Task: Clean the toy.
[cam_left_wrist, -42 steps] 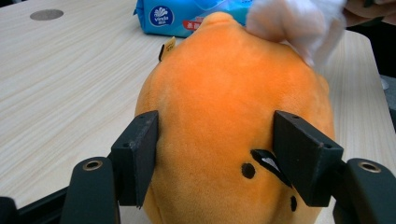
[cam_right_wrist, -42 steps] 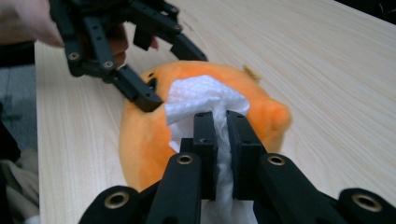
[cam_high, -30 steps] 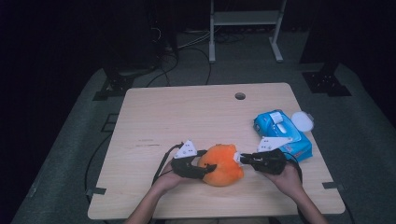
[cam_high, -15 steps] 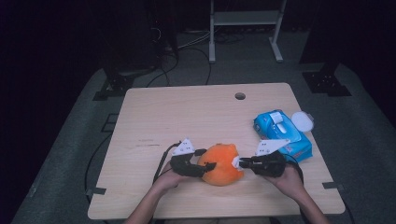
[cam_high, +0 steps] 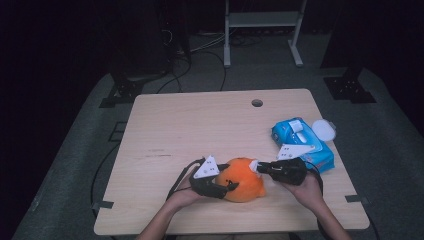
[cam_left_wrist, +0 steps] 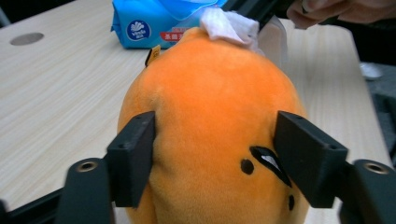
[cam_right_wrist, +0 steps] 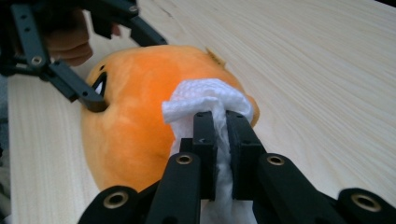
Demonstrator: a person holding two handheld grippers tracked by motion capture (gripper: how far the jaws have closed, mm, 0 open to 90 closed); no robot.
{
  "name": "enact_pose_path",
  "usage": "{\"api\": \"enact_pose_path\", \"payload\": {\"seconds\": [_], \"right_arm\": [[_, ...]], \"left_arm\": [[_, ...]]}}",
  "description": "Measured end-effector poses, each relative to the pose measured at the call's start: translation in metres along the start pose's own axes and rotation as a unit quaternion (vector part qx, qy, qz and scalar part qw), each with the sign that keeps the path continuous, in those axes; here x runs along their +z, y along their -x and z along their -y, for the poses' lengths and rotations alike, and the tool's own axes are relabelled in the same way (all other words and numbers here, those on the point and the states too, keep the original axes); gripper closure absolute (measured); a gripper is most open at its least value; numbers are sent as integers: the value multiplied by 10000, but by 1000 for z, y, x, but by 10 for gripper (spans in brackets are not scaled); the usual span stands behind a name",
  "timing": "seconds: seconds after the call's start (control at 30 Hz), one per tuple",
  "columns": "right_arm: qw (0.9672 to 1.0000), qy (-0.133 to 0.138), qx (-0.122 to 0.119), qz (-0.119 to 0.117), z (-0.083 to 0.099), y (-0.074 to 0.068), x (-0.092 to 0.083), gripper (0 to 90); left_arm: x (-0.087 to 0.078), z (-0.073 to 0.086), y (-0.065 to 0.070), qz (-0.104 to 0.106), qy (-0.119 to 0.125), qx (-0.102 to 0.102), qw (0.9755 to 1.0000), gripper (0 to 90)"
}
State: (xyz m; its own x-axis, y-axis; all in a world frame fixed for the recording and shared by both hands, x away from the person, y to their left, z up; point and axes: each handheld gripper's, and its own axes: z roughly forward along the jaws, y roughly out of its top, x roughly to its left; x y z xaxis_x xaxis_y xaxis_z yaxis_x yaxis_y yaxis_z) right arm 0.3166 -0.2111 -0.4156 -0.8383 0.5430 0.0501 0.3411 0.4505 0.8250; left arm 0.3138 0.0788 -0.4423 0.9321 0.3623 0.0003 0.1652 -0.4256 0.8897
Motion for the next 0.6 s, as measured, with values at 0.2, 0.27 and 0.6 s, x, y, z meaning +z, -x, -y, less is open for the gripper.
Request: {"api": "enact_pose_path", "payload": {"seconds": [0.2, 0.27, 0.6], "right_arm": [[9991, 155, -124, -368, -7, -14, 3, 825], [9985, 155, -274, -444, -12, -24, 7, 825], [9999, 65, -77, 42, -4, -5, -2, 825]], "left_arm": [[6, 1, -6, -80, 114, -342, 9993, 236], [7, -1, 1, -100, 62, -164, 9998, 257], [4, -5, 8, 147, -65, 99, 9998, 286]]}}
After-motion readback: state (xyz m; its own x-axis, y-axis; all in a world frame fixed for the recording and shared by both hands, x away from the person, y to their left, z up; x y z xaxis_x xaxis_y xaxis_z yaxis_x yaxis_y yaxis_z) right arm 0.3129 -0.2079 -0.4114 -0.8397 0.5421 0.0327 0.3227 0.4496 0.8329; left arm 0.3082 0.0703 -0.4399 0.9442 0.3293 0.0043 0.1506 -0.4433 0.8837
